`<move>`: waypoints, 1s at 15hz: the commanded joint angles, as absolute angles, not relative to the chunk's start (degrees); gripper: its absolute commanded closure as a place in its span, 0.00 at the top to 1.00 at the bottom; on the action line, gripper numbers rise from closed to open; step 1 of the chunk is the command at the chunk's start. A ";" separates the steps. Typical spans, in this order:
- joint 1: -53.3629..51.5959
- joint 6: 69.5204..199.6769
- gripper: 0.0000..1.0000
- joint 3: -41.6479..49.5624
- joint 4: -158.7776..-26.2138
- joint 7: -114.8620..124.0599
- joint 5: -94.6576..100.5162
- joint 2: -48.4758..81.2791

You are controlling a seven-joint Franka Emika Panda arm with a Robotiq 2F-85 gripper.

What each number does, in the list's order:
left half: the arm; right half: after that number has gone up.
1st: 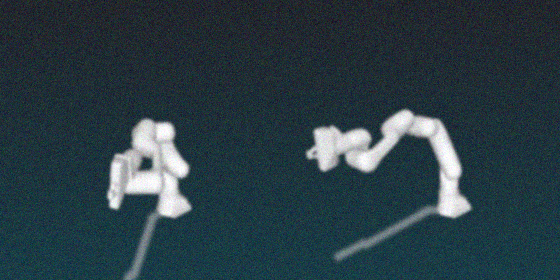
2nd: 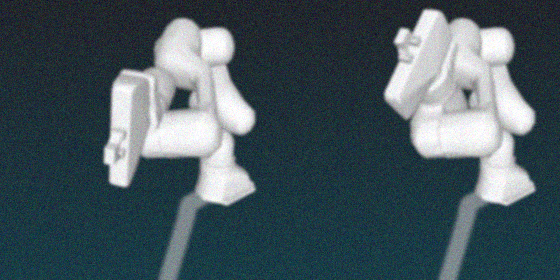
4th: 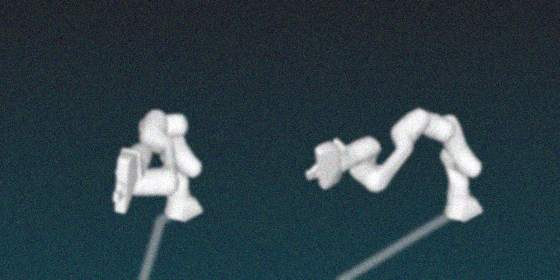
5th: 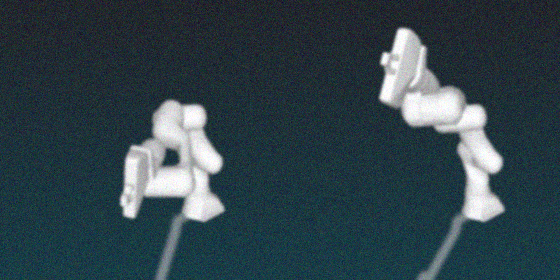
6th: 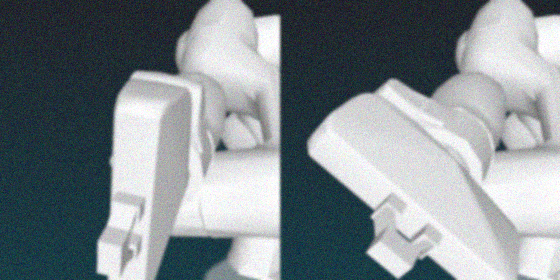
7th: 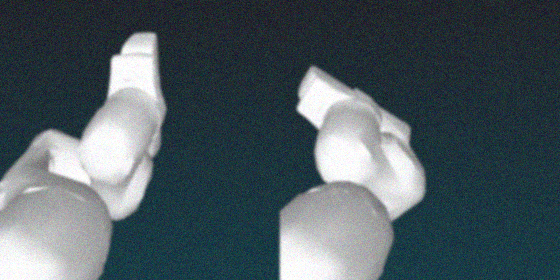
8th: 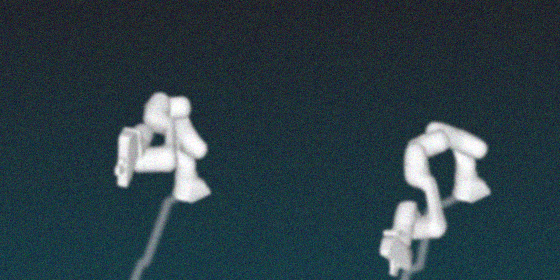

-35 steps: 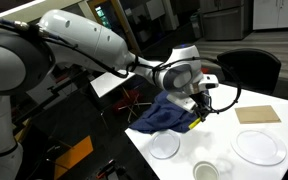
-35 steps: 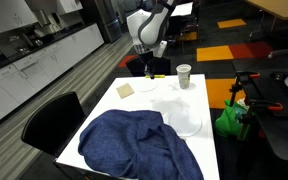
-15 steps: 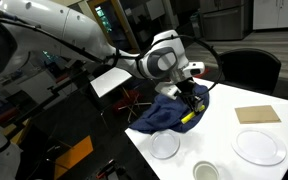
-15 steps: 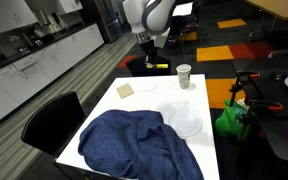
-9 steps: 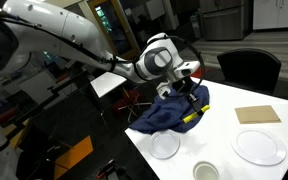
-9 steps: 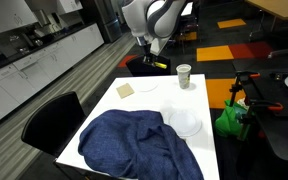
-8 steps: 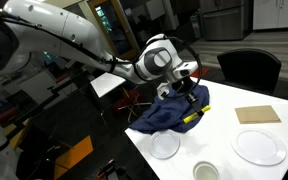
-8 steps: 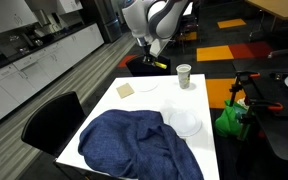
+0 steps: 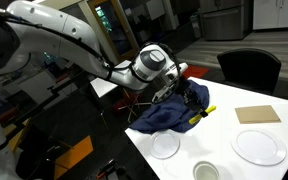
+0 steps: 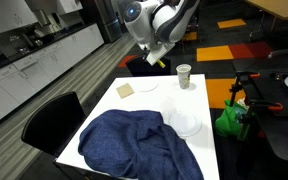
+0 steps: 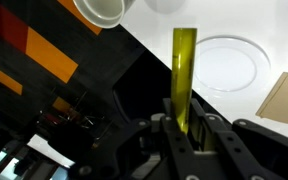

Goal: Pick up the marker and put it in the cup

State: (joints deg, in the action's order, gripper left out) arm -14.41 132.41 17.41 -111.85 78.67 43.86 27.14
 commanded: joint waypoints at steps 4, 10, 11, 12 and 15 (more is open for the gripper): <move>-14.49 116.90 0.05 13.40 -113.16 103.69 54.67 23.86; -13.11 97.43 0.05 8.30 -111.66 119.05 54.47 24.92; -12.90 93.99 0.05 7.68 -111.25 121.01 54.24 25.31; -12.54 90.58 0.05 7.15 -110.92 121.44 54.39 25.72; -10.82 91.57 0.19 5.08 -111.45 120.65 55.06 25.63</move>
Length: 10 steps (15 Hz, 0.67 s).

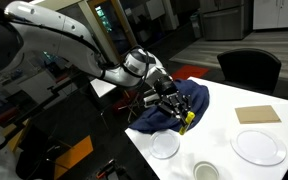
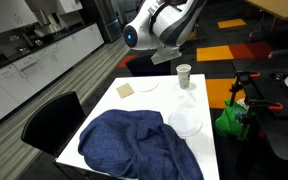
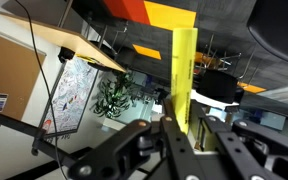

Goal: Pick up the marker and put it in the cup

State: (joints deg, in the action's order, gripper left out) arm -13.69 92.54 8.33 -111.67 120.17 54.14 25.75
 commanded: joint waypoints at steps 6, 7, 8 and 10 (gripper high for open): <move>-10.58 86.03 0.05 4.85 -107.73 130.07 54.74 29.27; -10.50 85.48 0.05 4.70 -107.35 132.18 54.73 29.81; -10.47 85.24 0.05 4.53 -107.10 134.28 54.63 30.25; -10.58 84.71 0.05 4.30 -106.57 138.38 54.80 31.37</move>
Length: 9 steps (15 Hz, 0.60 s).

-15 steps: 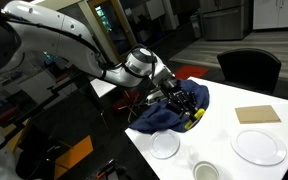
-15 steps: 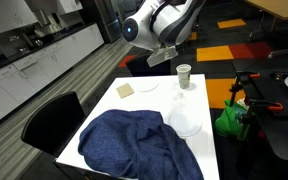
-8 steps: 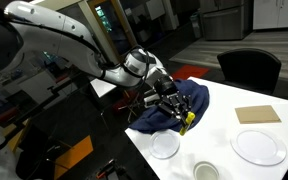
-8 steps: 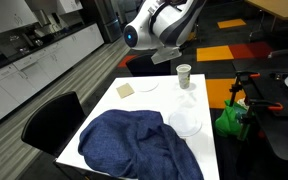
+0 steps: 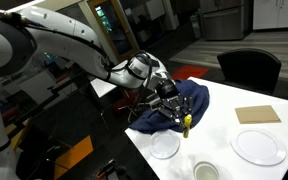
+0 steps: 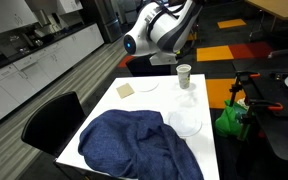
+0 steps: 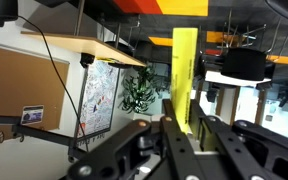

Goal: Pick up the marker and put it in the cup

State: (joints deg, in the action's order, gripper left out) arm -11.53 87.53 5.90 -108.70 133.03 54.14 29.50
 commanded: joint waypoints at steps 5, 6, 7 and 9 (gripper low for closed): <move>-9.71 85.82 0.05 3.63 -106.78 141.84 55.02 33.23; -9.50 85.81 0.05 3.65 -106.89 141.99 55.01 33.61; -9.16 86.02 0.05 3.69 -107.03 142.06 54.96 33.96; -8.44 87.19 0.05 3.75 -107.68 141.38 55.77 34.56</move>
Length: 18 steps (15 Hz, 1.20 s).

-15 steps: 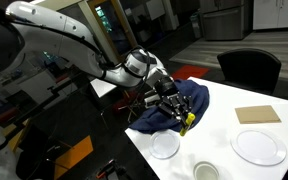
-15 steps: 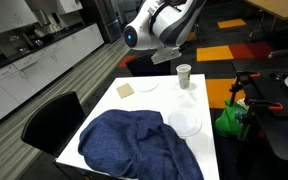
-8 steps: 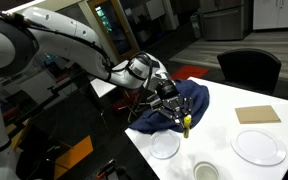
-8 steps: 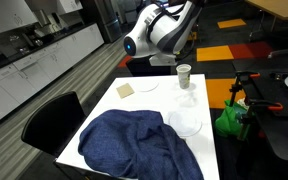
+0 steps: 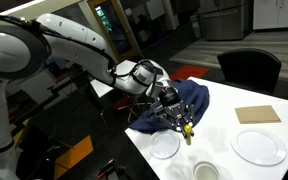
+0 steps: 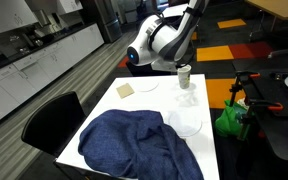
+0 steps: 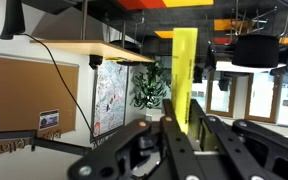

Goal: Pick up the marker and put it in the cup

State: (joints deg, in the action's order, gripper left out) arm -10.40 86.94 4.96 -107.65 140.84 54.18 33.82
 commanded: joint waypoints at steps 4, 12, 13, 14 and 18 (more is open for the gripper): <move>-7.23 89.00 0.05 3.48 -108.41 140.34 58.21 35.98; -5.07 93.15 0.05 3.12 -109.07 140.74 61.73 39.89; -4.80 93.59 0.05 3.15 -109.02 140.64 61.89 40.44; -4.62 93.54 0.05 3.21 -108.85 140.56 61.85 41.05; -4.02 93.58 0.05 3.22 -108.46 140.28 61.52 42.92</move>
State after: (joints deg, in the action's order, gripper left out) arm -5.21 92.45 3.89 -108.45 140.78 60.65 42.41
